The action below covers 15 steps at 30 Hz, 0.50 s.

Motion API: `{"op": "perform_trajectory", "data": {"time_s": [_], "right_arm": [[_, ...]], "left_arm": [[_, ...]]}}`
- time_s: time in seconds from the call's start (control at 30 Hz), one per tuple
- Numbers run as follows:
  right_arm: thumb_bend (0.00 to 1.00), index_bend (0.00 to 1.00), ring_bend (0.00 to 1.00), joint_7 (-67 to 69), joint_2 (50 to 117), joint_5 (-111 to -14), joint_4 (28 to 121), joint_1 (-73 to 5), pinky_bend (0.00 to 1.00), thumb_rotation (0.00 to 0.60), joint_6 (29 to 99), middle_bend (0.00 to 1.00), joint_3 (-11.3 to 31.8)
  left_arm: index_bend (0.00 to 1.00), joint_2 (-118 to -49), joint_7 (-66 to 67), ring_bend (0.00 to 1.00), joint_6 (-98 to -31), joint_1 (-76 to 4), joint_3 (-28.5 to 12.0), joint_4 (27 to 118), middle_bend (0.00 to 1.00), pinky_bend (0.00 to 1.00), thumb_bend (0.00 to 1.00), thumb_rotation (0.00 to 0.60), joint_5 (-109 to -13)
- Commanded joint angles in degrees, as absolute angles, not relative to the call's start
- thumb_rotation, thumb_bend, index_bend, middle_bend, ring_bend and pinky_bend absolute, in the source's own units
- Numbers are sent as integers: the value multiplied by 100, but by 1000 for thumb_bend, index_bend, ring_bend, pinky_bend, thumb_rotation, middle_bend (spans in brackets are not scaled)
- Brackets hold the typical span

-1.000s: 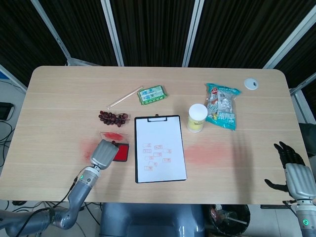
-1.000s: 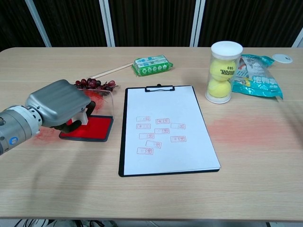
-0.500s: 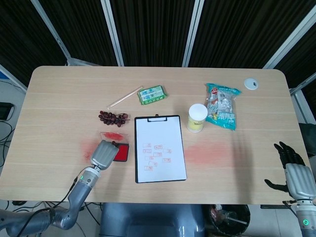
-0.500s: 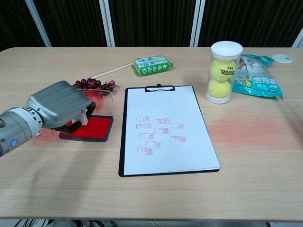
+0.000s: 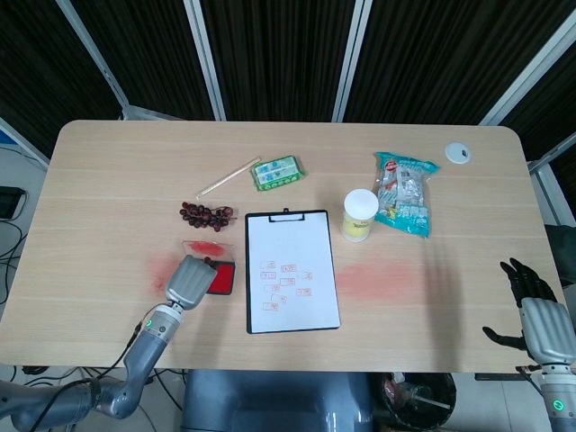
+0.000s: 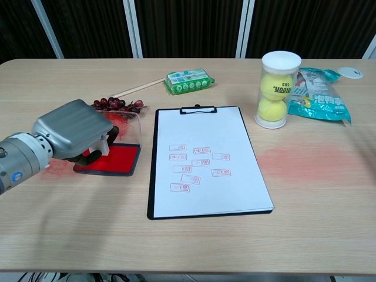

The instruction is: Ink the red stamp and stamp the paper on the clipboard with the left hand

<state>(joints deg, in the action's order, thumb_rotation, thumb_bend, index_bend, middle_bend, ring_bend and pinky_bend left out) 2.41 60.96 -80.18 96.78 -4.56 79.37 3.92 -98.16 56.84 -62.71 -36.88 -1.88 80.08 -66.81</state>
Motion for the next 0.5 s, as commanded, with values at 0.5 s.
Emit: {"op": "perform_trajectory", "data": {"time_s": [0.5], "right_arm": [[139,0,0,224,6097,-8039,9685,-445,135,600,7961,0,385]], "left_arm": [[680,-9539,5781,950,-6375,-3743,-248,8419,743,1000,467,600,-6685]]}}
